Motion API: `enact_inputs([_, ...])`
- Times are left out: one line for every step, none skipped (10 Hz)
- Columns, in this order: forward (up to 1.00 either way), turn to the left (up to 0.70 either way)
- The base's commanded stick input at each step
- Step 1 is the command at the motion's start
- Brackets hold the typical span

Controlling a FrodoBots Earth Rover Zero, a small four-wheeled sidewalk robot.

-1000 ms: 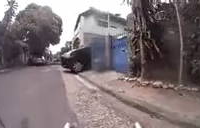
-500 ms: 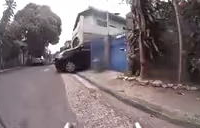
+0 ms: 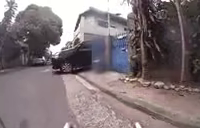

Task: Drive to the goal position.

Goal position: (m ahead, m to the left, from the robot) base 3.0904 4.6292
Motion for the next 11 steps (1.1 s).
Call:
enact_inputs([0.54, 0.0])
enact_inputs([0.05, 0.0])
enact_inputs([0.04, 0.0])
enact_inputs([0.04, 0.0])
enact_inputs([0.04, 0.0])
enact_inputs([0.04, 0.0])
enact_inputs([0.04, 0.02])
enact_inputs([0.04, 0.18])
enact_inputs([0.04, 0.51])
enact_inputs([0.04, 0.7])
enact_inputs([0.04, 0.7])
